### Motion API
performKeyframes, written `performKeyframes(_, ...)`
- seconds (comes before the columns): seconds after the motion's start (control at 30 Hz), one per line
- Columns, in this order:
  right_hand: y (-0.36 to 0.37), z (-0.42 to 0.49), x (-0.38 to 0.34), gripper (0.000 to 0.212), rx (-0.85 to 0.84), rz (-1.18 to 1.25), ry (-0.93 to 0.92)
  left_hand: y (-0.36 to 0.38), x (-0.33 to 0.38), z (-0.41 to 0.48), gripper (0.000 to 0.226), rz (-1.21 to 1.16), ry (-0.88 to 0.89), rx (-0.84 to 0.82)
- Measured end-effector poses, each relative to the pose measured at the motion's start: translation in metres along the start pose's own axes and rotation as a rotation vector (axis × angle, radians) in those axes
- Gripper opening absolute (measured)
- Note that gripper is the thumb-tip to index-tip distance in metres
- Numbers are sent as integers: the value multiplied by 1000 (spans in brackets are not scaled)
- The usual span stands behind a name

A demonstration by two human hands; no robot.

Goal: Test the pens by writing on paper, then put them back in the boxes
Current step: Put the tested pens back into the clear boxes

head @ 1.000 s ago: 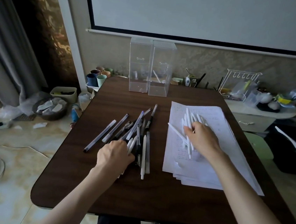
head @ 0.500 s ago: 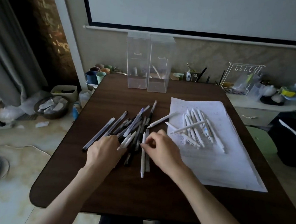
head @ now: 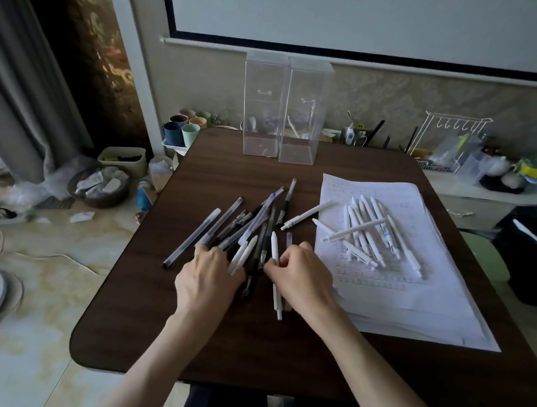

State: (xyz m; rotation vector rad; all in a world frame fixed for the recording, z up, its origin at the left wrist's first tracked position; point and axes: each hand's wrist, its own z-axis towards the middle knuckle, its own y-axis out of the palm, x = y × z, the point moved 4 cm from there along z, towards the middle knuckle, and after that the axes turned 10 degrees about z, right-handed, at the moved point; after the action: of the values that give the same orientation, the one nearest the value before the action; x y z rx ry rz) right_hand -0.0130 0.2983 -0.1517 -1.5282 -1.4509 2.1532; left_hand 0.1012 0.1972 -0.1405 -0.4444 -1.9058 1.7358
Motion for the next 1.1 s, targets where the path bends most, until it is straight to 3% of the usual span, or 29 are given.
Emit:
performKeyframes(0.2,-9,2,9,26,4,321,38,-4,-11,1,28,-119,-20,23)
performKeyframes(0.37,-44,9,13,24,22,448,21,-24,2,0,27,-208,21,102)
performKeyframes(0.6,-110,35,63,26,198,205,87,-14,83,20,21,-286,154,31)
performKeyframes(0.73,-102,30,82,31,180,199,27,1,124,21,26,-233,229,24)
performKeyframes(0.97,-84,27,89,19,336,103,-156,-1,76,33,28,-375,324,90)
performKeyframes(1.1,-68,25,52,34,294,-115,-394,8,50,36,52,-168,465,91)
